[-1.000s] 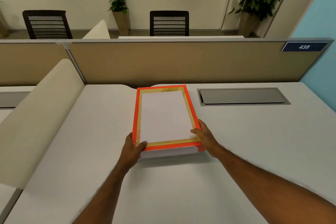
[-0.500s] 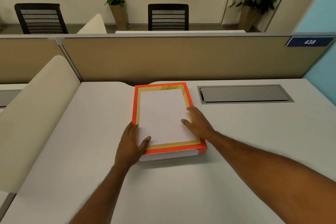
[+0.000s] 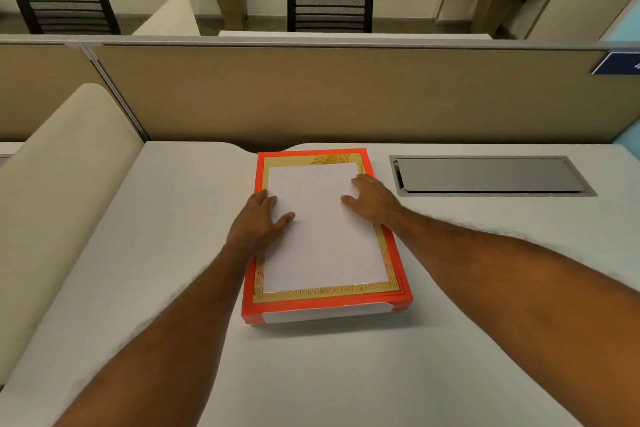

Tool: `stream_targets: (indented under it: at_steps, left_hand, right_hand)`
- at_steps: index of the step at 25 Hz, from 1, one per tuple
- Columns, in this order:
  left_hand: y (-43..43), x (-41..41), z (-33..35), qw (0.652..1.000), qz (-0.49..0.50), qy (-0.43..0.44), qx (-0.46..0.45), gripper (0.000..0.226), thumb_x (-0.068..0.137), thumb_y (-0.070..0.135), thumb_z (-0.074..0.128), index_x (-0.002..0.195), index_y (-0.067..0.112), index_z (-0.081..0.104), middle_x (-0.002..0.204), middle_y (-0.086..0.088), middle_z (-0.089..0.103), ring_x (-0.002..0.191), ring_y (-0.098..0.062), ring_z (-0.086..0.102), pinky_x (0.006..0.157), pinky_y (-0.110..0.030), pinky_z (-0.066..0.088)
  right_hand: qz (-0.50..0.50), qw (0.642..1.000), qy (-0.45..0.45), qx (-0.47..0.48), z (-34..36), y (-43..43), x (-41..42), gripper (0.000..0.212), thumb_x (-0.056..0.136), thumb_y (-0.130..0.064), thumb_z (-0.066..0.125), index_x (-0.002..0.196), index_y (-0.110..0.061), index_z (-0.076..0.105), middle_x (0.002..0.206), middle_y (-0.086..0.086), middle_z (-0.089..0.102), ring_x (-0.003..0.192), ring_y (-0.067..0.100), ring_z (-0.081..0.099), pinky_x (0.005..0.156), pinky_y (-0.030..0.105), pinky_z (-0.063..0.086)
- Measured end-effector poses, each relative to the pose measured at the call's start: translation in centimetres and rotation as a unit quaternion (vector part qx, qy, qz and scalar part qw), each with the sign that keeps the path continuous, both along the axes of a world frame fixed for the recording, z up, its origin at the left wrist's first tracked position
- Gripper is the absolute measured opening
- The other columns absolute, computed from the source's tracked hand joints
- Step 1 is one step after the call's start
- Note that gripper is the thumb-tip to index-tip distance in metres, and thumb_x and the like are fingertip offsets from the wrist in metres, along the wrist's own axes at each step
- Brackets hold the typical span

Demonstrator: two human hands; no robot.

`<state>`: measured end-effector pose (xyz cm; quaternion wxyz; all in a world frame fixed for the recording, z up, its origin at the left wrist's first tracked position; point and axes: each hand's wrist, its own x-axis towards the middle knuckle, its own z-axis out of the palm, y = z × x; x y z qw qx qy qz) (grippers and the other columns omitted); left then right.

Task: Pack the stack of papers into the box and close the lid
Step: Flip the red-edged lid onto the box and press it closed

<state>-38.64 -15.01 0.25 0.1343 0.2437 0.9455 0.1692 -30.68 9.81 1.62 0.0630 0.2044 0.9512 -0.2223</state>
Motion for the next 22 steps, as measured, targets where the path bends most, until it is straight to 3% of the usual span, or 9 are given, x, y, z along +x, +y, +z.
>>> stream_targets:
  at_steps: [5, 10, 14, 22]
  left_hand:
    - [0.1, -0.3, -0.8, 1.000, 0.008, 0.012, 0.006, 0.077, 0.087, 0.066, 0.041, 0.146, 0.018, 0.033, 0.160, -0.002, 0.024, 0.146, -0.025, 0.025, 0.115, -0.051, 0.032]
    - [-0.3, 0.9, -2.0, 1.000, -0.001, 0.029, 0.011, 0.082, 0.087, 0.067, 0.039, 0.151, 0.019, 0.021, 0.163, 0.000, 0.011, 0.150, -0.023, 0.010, 0.116, -0.049, 0.026]
    - [-0.3, 1.3, -2.8, 0.999, -0.003, 0.040, 0.011, 0.086, 0.085, 0.070, 0.033, 0.152, 0.020, 0.015, 0.164, 0.000, 0.006, 0.151, -0.023, 0.005, 0.118, -0.051, 0.023]
    - [-0.4, 1.5, -3.1, 0.999, -0.004, 0.043, 0.016, 0.089, 0.081, 0.072, 0.027, 0.152, 0.019, 0.015, 0.164, -0.001, 0.005, 0.151, -0.023, 0.003, 0.119, -0.052, 0.022]
  right_hand:
    - [-0.007, 1.000, 0.004, 0.019, -0.8, -0.3, 0.1, 0.076, 0.088, -0.058, 0.051, 0.145, -0.010, 0.036, 0.158, 0.008, 0.031, 0.145, 0.026, 0.030, 0.116, 0.043, 0.029]
    - [0.036, 0.998, -0.022, 0.037, -1.8, -0.4, 1.3, 0.088, 0.088, -0.065, 0.042, 0.153, -0.012, 0.014, 0.165, 0.006, 0.005, 0.152, 0.024, 0.004, 0.121, 0.041, 0.007]
    - [0.059, 0.996, -0.019, 0.066, -3.2, -0.5, 2.2, 0.091, 0.089, -0.068, 0.033, 0.154, -0.013, 0.002, 0.164, 0.007, -0.006, 0.152, 0.024, -0.006, 0.121, 0.043, 0.002]
    - [0.060, 0.997, -0.014, 0.049, -3.3, -0.4, 2.3, 0.089, 0.089, -0.066, 0.037, 0.154, -0.014, 0.005, 0.164, 0.006, -0.006, 0.152, 0.024, -0.007, 0.121, 0.044, 0.000]
